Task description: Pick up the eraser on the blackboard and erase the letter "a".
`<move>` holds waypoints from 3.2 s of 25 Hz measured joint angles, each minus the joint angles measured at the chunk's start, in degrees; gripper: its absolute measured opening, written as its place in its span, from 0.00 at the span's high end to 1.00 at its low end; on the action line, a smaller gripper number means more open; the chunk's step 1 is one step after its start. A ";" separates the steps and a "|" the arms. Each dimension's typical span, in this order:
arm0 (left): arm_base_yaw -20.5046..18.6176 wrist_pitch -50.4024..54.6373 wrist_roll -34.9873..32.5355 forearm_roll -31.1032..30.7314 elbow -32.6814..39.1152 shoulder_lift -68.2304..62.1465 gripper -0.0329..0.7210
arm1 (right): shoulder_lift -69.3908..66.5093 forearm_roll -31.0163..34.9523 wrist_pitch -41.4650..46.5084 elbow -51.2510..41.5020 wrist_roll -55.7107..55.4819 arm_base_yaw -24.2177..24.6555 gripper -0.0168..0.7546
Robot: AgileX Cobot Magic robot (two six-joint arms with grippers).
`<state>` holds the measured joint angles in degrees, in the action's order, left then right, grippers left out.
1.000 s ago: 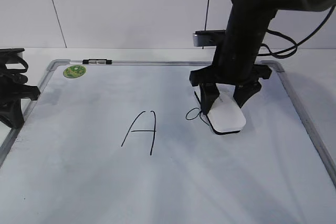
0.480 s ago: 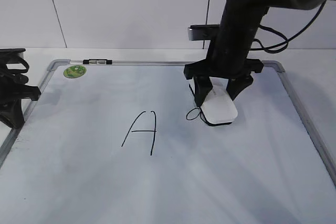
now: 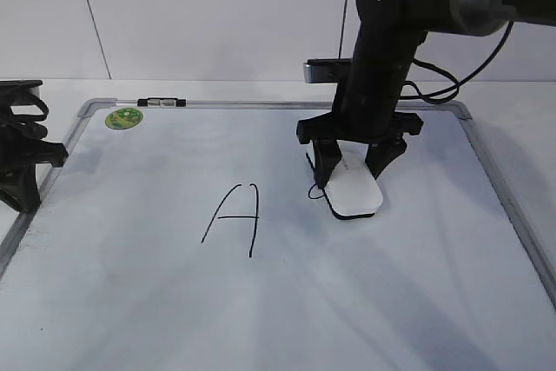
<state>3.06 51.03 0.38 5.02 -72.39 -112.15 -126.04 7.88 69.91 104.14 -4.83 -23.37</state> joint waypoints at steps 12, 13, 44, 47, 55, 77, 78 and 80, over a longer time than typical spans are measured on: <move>0.00 0.00 0.00 0.00 0.00 0.00 0.91 | -1.15 0.00 0.24 0.50 0.03 0.00 0.27; 0.00 0.00 0.00 0.00 0.00 0.00 0.91 | -1.21 0.12 0.31 0.50 0.03 0.00 0.27; 0.00 -0.10 0.00 -0.20 0.00 0.00 0.91 | -1.64 -0.11 0.40 0.94 0.03 -7.44 0.27; 0.00 -0.17 0.00 -0.20 0.00 0.00 0.91 | -1.64 -0.25 0.40 0.94 0.03 -7.44 0.27; 0.00 -0.17 0.00 -0.20 0.00 0.00 0.91 | -1.64 -1.40 0.29 0.94 -0.87 -6.82 0.27; 0.00 -0.72 0.00 -0.09 0.00 -0.09 0.91 | -1.64 -0.48 0.29 1.04 -1.51 1.61 0.27; 0.00 -0.72 0.00 -0.09 0.00 -0.09 0.91 | -1.64 -0.48 0.29 1.04 -1.51 1.85 0.27; 0.00 -0.72 0.00 0.00 0.00 -0.09 0.91 | -1.64 -0.37 0.29 1.04 -1.51 2.10 0.27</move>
<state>3.06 50.32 0.38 5.03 -72.39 -112.24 -127.67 7.50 70.20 105.17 -6.34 -21.27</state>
